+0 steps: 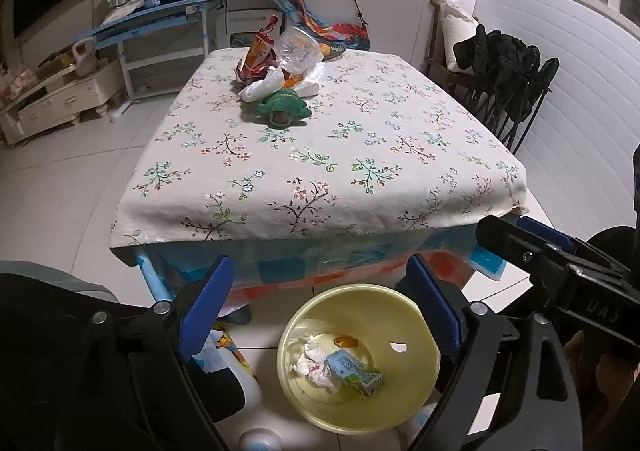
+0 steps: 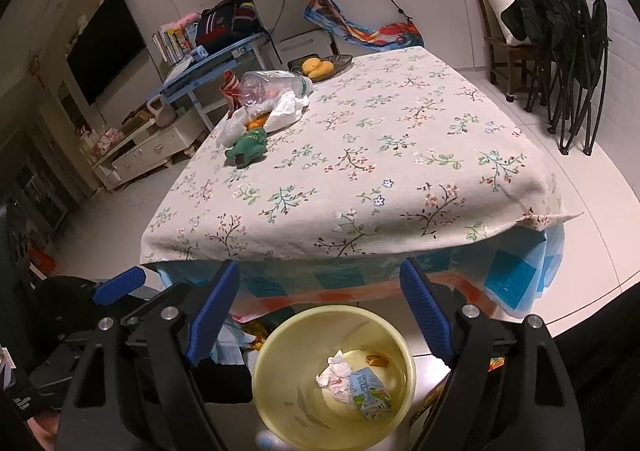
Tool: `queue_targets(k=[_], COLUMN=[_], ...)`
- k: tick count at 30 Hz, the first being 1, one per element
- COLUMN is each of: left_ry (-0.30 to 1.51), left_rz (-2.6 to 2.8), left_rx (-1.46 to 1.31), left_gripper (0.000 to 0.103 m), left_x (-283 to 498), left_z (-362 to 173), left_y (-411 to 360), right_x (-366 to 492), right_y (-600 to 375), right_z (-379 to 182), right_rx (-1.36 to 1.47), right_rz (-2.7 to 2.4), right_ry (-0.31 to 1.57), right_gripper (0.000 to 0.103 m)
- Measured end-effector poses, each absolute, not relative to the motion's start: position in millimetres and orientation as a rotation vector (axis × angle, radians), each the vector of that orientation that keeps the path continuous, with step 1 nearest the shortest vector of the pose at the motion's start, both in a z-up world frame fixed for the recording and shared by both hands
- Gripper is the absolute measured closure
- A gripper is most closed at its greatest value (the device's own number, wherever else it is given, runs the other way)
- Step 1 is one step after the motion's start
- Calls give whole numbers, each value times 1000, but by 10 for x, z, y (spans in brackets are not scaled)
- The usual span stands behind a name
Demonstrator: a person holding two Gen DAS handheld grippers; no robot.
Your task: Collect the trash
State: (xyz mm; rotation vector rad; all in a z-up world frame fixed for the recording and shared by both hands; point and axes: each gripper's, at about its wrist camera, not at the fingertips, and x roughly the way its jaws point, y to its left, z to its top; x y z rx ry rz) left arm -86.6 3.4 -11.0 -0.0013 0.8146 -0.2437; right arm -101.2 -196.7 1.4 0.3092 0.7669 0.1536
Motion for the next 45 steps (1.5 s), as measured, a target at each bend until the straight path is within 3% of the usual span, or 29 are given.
queue_targets(k=[45], left_ry=[758], left_rz=[-135], left_rx=[-72], left_gripper=[10], left_x=[-851], left_z=[-26], left_y=[231], right_x=[-1014], right_y=[-1901], right_z=[47], right_rx=[275], right_rz=[139], right_ry=[739], right_gripper=[23])
